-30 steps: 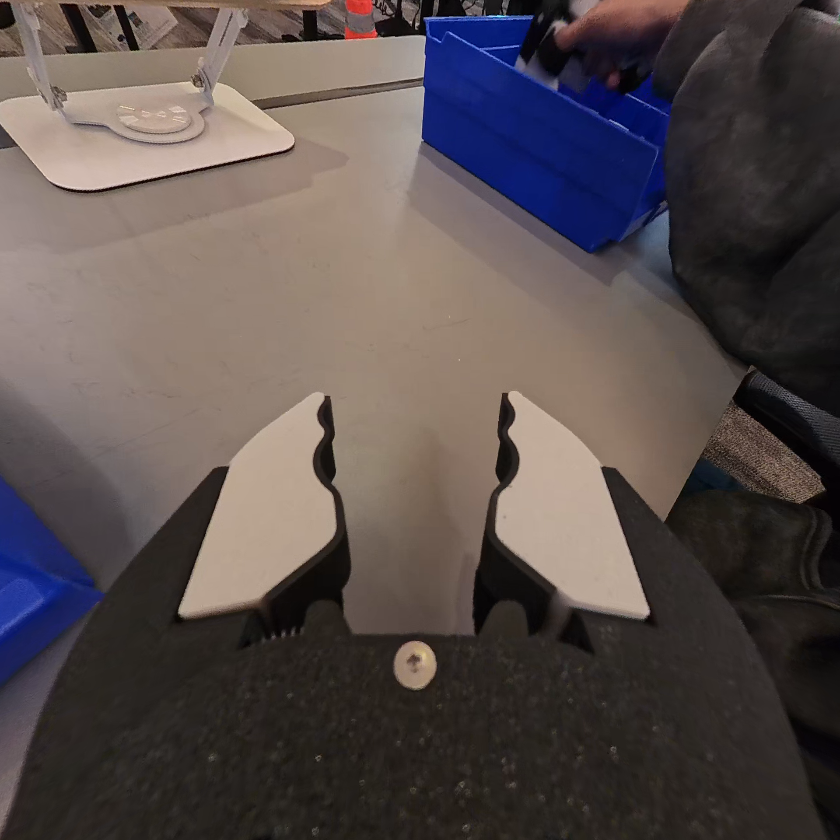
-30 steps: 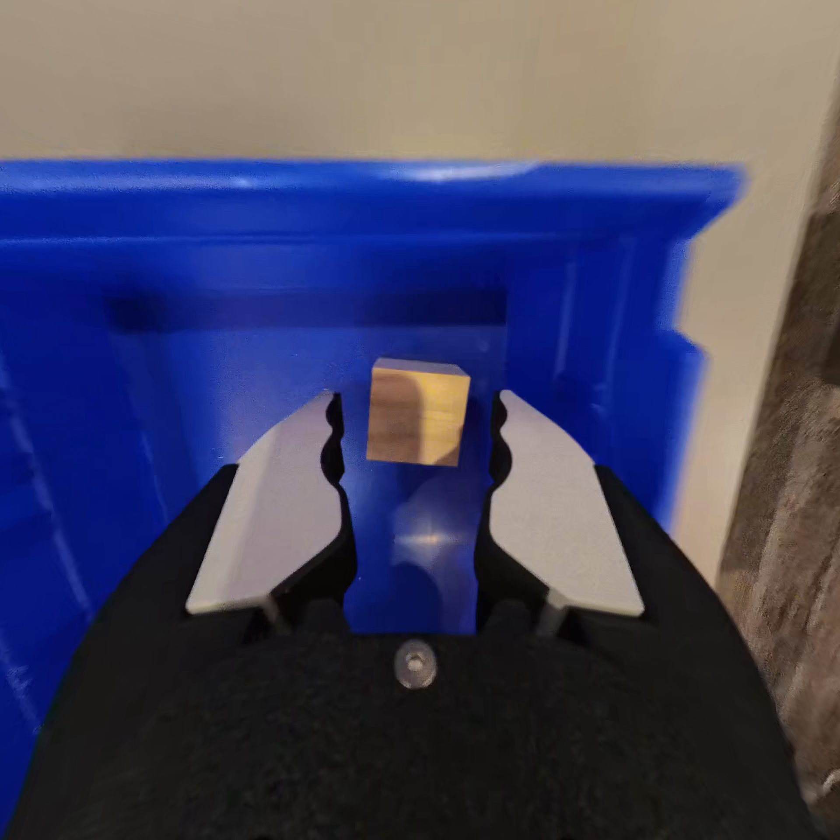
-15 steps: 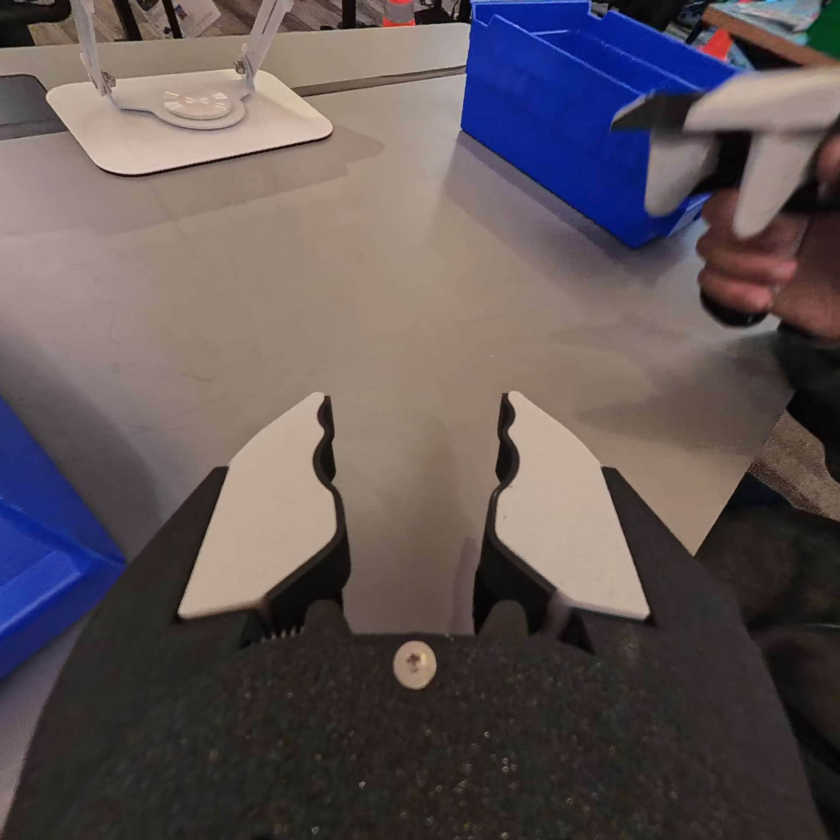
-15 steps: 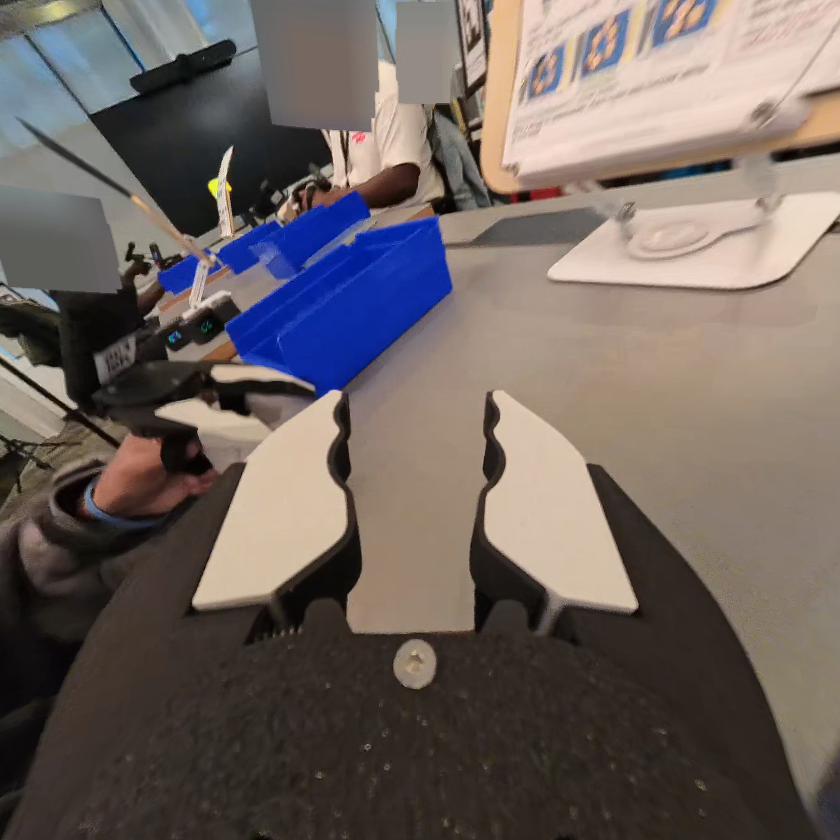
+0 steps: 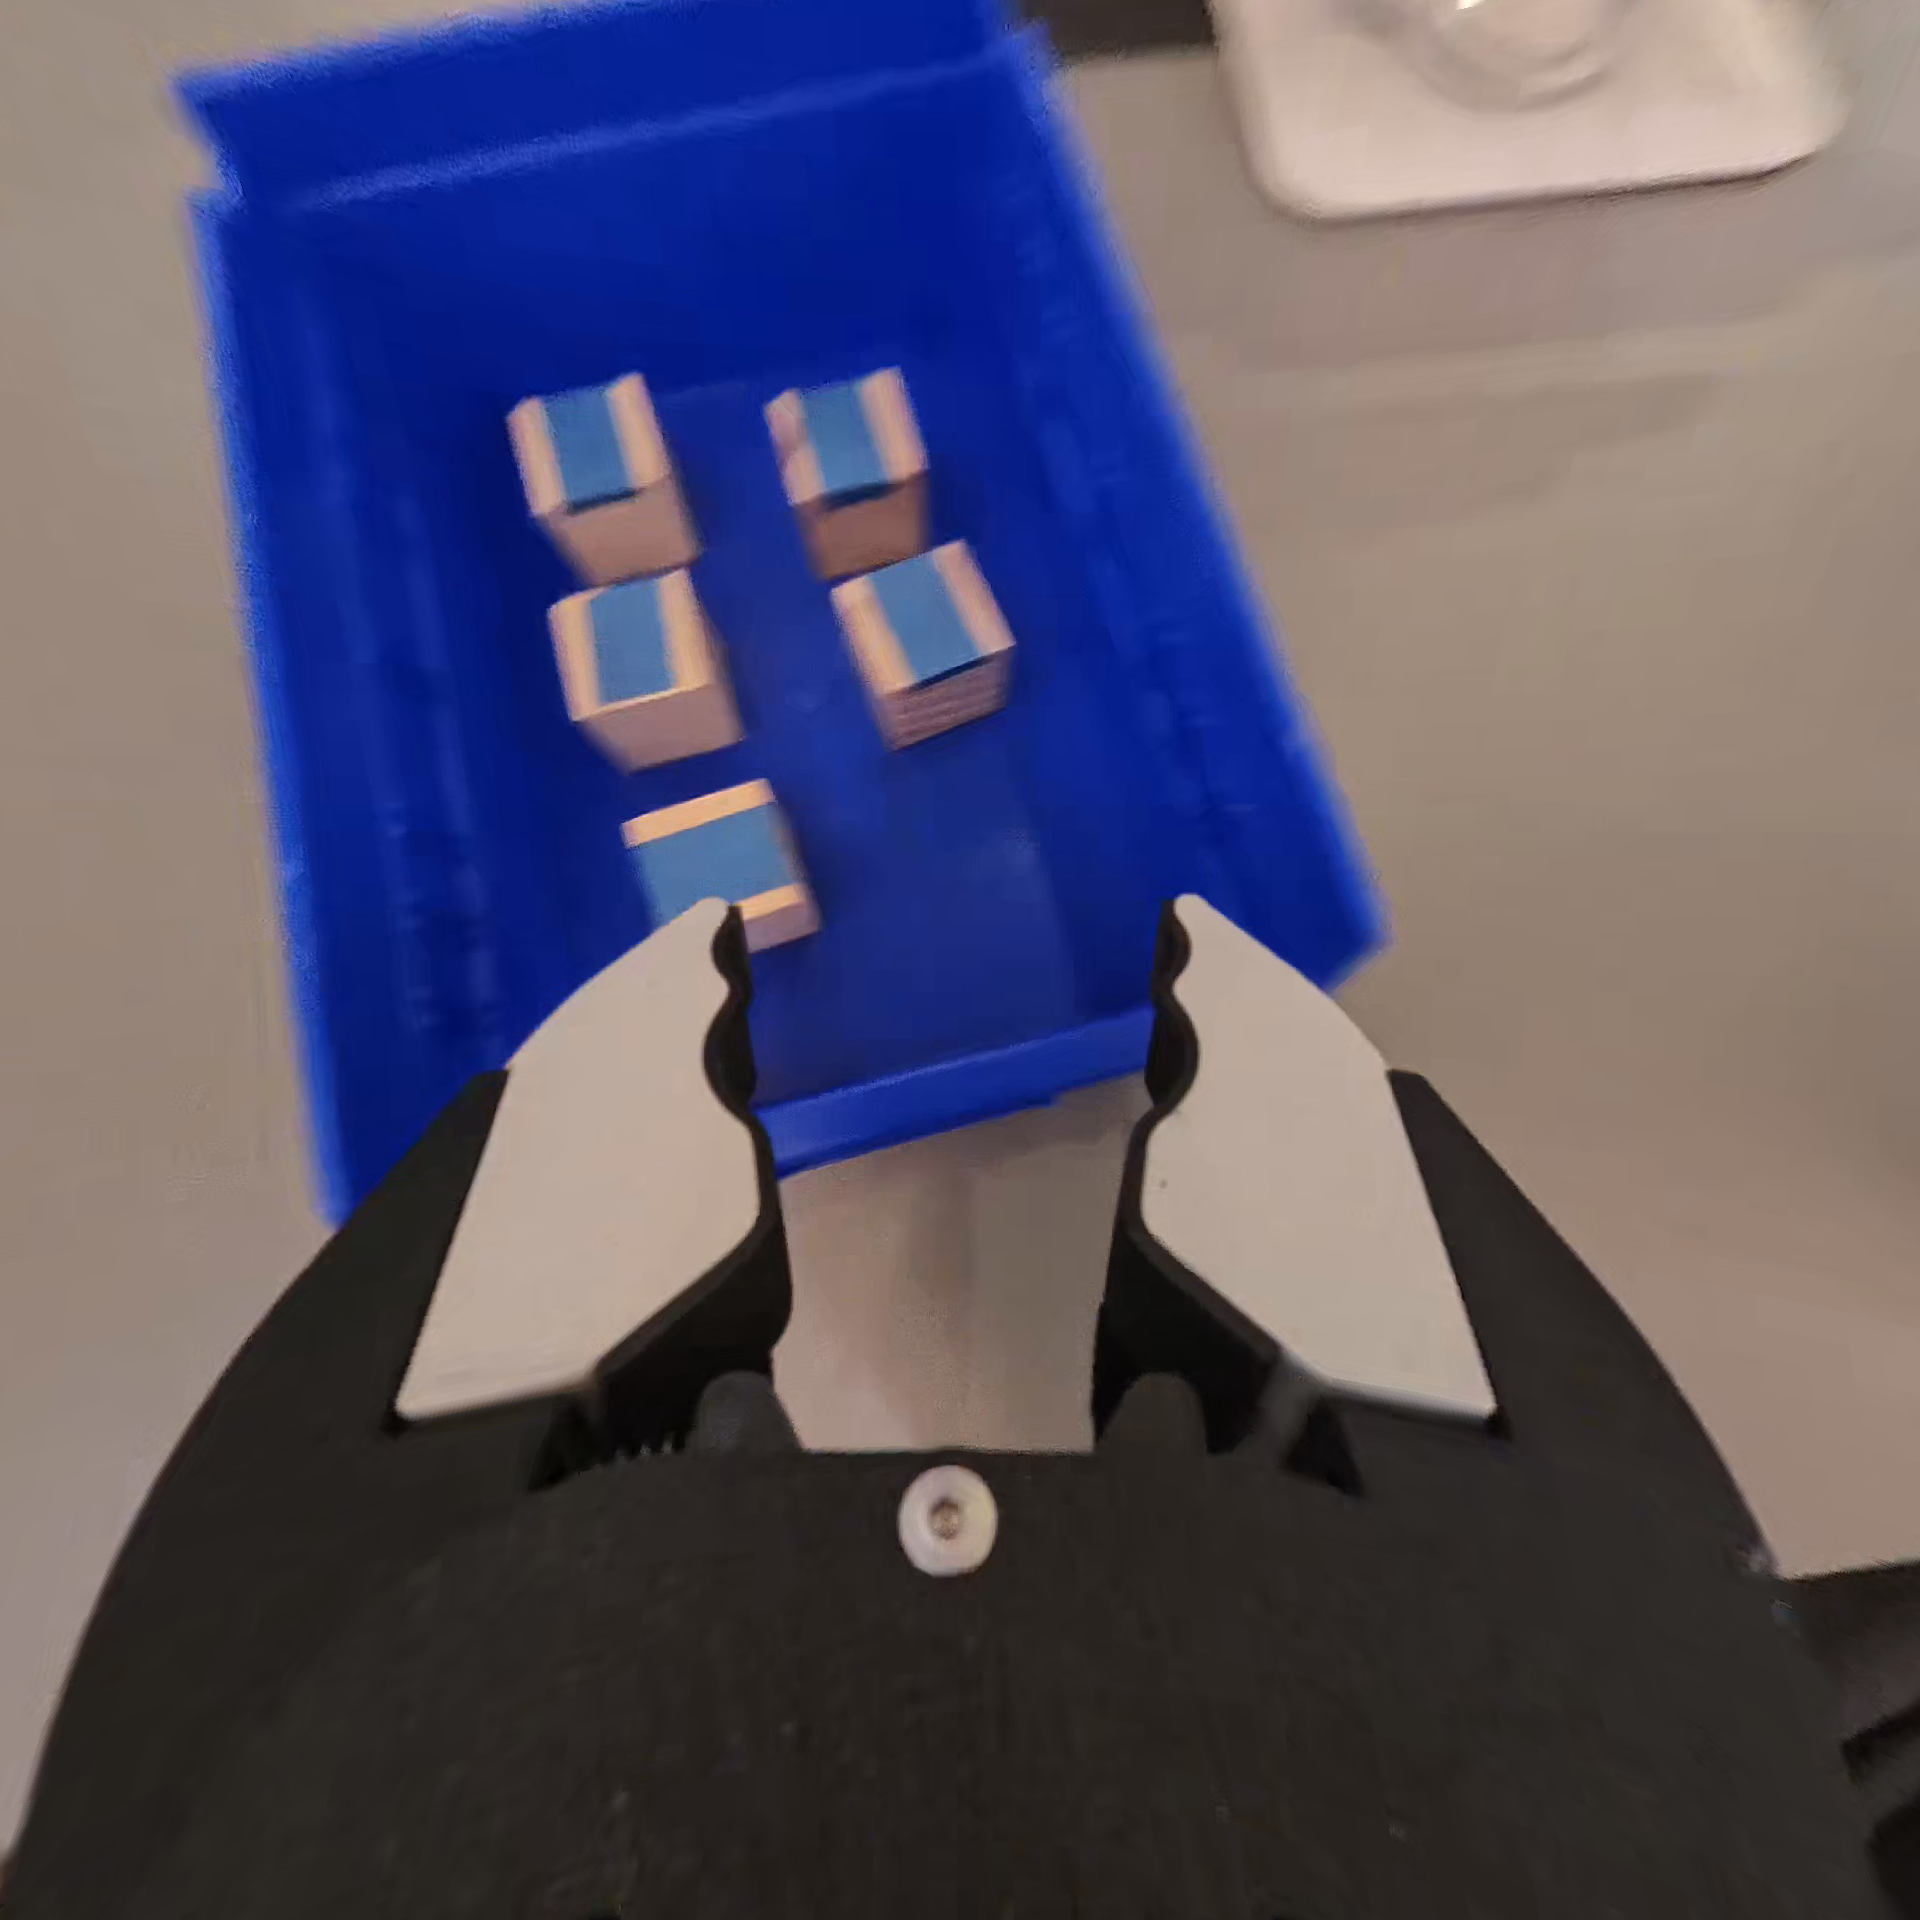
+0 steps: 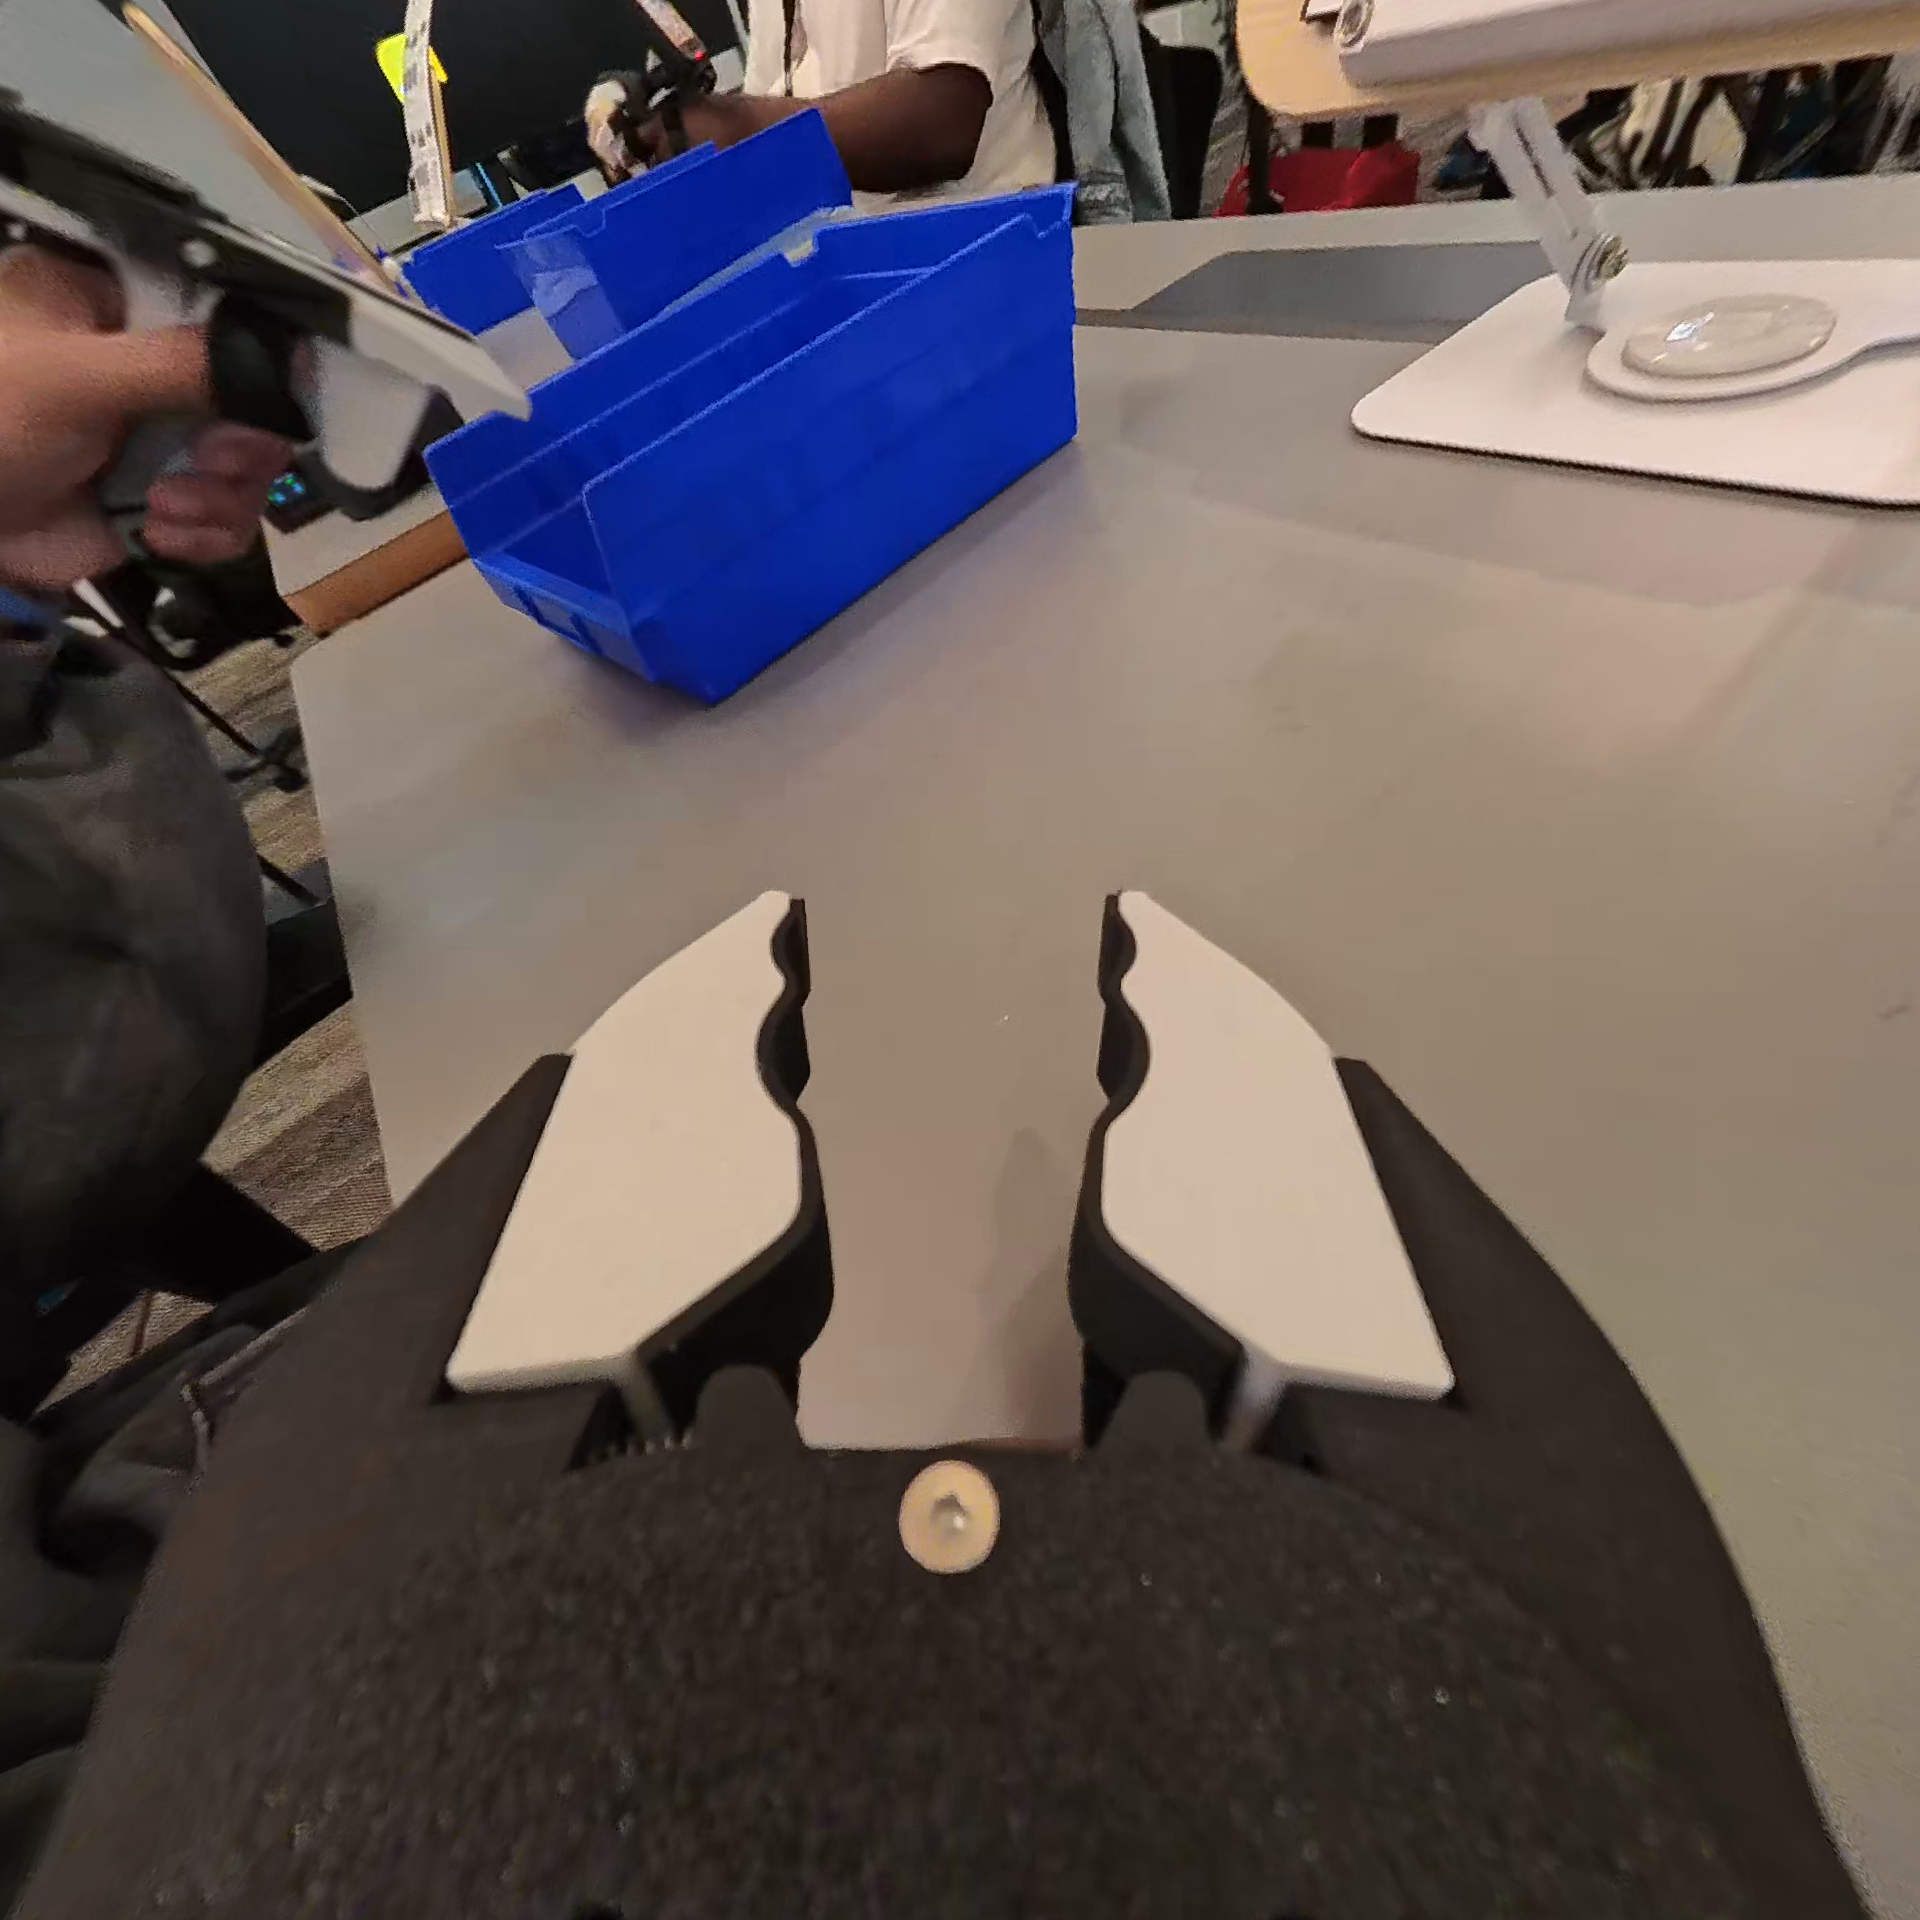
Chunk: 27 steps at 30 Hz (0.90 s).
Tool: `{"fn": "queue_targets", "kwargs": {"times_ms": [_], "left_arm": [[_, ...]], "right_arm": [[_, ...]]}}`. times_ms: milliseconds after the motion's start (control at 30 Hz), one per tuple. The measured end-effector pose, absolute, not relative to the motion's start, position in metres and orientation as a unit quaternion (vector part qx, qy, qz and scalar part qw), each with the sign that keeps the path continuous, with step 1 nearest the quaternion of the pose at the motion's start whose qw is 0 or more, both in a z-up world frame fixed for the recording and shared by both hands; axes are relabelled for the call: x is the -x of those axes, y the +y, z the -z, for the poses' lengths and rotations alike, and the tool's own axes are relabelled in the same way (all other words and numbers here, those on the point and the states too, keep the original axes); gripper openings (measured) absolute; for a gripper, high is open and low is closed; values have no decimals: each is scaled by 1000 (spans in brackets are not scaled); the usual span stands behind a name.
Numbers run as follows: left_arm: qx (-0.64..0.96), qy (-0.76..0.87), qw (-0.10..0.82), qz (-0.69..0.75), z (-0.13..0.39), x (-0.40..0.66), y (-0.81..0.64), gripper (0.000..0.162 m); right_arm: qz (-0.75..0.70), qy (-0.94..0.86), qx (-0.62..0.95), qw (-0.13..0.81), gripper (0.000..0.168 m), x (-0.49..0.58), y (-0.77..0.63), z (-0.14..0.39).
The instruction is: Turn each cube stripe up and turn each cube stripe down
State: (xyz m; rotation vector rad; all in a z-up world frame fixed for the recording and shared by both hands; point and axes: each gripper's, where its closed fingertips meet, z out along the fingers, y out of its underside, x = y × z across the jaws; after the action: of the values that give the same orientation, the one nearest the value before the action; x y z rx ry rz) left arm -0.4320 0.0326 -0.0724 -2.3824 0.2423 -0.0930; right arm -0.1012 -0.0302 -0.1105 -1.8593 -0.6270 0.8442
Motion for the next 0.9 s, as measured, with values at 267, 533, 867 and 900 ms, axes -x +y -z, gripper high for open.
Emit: {"fn": "queue_targets", "kwargs": {"times_ms": [267,533,867,900], "left_arm": [[972,1,234,13,127,486,80,72],[986,-16,167,26,175,485,76,52],[967,-22,244,68,135,483,74,45],[963,-23,260,64,126,484,73,45]], "right_arm": [[-367,-262,765,459,52,101,-39,111],[-374,-271,766,447,53,104,-43,114],[-368,-267,767,453,49,99,-40,113],[-366,-264,766,458,49,96,-38,112]]}}
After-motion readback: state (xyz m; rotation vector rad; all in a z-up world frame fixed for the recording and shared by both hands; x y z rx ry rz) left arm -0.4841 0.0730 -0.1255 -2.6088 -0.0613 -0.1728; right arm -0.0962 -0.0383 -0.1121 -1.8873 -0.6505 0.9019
